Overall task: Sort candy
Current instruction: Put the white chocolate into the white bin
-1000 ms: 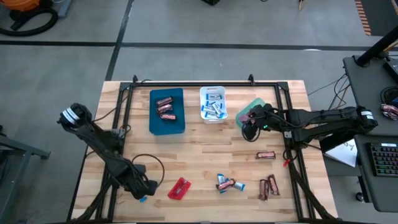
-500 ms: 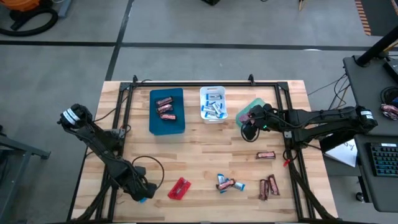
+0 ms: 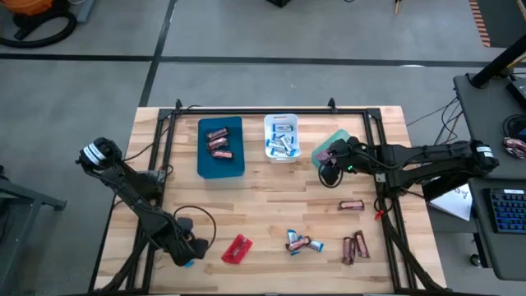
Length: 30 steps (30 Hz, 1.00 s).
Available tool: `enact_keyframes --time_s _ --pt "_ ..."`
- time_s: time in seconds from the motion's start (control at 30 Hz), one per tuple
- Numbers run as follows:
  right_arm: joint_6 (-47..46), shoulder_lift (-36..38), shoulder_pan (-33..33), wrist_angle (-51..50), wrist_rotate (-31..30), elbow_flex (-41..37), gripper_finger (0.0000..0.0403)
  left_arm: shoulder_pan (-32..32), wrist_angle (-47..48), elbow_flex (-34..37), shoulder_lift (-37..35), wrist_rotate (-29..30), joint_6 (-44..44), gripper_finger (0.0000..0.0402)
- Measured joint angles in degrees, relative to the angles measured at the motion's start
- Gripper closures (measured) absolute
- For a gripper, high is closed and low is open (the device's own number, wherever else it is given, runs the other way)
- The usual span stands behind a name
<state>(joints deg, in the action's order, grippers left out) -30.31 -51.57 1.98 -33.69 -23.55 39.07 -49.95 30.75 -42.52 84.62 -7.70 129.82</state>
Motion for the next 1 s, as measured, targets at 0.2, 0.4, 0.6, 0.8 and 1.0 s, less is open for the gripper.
enact_keyframes --time_s 0.2,0.4,0.6,0.8,1.0 --pt "0.4 0.0 0.0 0.1 0.0 -0.1 0.02 -0.1 1.6 0.0 0.5 0.8 2.7 0.0216" --pt "0.5 0.0 0.0 0.1 0.0 -0.1 0.02 -0.3 1.6 0.0 3.5 0.3 1.6 0.0221" --pt "0.5 0.0 0.0 0.1 0.0 -0.1 0.02 -0.3 -0.7 -0.3 5.0 -1.3 -0.7 0.0267" --pt "1.2 0.0 0.0 0.1 0.0 -0.1 0.02 -0.4 -0.6 -0.3 3.6 2.5 -5.3 0.0339" --pt "1.8 0.0 0.0 0.3 0.0 -0.1 0.02 -0.3 -0.3 -0.5 0.7 8.7 -10.1 0.0381"
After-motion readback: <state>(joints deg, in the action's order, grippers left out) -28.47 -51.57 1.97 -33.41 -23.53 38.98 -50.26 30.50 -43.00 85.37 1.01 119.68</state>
